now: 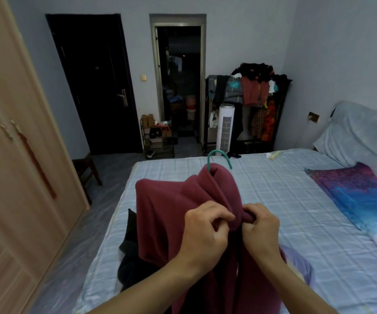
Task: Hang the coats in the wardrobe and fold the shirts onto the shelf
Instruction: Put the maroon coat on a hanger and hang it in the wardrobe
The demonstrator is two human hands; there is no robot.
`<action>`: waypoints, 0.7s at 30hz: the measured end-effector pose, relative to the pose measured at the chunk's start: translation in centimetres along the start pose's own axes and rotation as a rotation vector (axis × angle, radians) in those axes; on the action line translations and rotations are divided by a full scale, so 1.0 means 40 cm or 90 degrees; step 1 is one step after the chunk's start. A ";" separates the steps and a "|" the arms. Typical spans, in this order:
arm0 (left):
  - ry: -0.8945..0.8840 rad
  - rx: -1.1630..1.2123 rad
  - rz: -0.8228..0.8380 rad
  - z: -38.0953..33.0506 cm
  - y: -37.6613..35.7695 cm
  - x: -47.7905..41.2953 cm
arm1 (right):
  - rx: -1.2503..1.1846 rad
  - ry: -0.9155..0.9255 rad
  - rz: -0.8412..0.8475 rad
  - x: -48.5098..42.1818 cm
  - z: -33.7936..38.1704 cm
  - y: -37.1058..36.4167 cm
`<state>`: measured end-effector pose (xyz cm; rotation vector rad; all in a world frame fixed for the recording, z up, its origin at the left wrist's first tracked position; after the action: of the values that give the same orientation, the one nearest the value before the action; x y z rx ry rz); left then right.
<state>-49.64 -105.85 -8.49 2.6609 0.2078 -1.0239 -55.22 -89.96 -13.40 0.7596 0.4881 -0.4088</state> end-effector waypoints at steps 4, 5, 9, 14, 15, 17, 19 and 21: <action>-0.062 0.023 -0.013 -0.065 -0.002 -0.050 | -0.065 0.002 -0.032 -0.047 0.055 0.047; -0.079 0.022 -0.013 -0.079 0.004 -0.066 | -0.071 0.014 -0.044 -0.070 0.074 0.065; -0.177 -0.028 -0.020 -0.140 0.049 -0.123 | -0.084 0.088 -0.105 -0.158 0.166 0.150; -0.209 -0.082 -0.027 -0.168 0.108 -0.182 | -0.115 0.150 -0.131 -0.200 0.250 0.191; -0.214 -0.092 -0.033 -0.173 0.119 -0.190 | -0.121 0.162 -0.135 -0.200 0.265 0.191; -0.197 -0.094 -0.046 -0.179 0.137 -0.202 | -0.129 0.185 -0.141 -0.202 0.294 0.186; -0.164 -0.073 -0.035 -0.185 0.148 -0.203 | -0.134 0.198 -0.145 -0.207 0.312 0.184; -0.175 -0.058 -0.030 -0.211 0.190 -0.203 | -0.140 0.195 -0.147 -0.216 0.312 0.184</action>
<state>-48.55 -110.70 4.55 2.4122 0.2518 -1.3460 -55.08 -92.76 3.24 0.5549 0.8986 -0.4466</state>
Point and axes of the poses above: each hand's wrist, its own x-axis away from the middle knuckle, its own y-axis out of the back of the hand, z = x × y, the point moved 8 cm from there along -x, towards the middle knuckle, and after that the axes turned 12 degrees about x, right-handed, at the moved point
